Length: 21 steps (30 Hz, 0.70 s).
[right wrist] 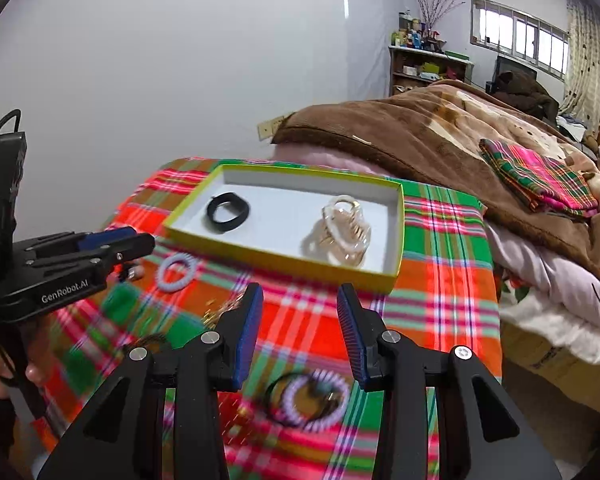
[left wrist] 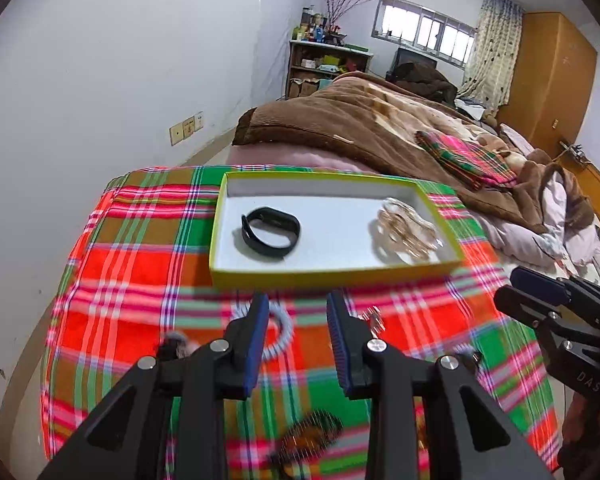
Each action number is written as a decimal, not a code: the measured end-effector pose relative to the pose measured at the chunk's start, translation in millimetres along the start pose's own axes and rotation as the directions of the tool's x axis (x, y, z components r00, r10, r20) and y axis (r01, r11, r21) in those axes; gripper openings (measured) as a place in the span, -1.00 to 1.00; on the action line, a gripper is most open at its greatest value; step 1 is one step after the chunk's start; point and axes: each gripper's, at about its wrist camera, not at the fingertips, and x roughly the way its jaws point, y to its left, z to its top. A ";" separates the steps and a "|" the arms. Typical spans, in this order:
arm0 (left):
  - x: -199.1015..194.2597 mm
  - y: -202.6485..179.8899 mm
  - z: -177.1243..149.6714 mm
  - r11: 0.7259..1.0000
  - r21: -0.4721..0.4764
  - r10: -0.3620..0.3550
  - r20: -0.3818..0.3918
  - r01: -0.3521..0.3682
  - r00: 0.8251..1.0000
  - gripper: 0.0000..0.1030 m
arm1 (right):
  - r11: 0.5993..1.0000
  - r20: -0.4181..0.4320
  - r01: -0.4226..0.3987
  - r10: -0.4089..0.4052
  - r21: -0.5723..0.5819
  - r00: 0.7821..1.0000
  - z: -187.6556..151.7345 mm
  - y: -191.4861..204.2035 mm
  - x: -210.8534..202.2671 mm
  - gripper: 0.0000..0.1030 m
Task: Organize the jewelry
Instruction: 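Grasp the beaded bracelet with the left tool while the right tool grasps the red bead cluster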
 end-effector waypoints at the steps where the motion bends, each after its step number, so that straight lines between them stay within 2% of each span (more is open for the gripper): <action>1: -6.0 -2.2 -4.4 1.000 0.002 -0.003 0.005 0.003 1.000 -0.39 | 1.000 0.008 0.000 0.000 -0.002 1.000 -4.0 2.3 -6.8 -0.23; 5: -27.6 -7.3 -21.5 1.000 0.006 -0.010 0.018 0.009 1.000 -0.39 | 1.000 0.029 0.026 -0.026 -0.012 0.999 -19.6 10.9 -29.6 -0.23; 11: -56.2 -16.4 -51.5 1.000 0.018 -0.025 0.040 0.025 0.999 -0.39 | 0.999 0.015 0.025 -0.025 -0.039 1.000 -45.6 23.9 -48.4 -0.23; 21: -81.7 -20.1 -94.3 0.999 -0.016 -0.039 0.033 0.039 0.999 -0.39 | 1.000 -0.001 -0.015 0.015 -0.003 1.000 -76.5 34.6 -66.5 -0.23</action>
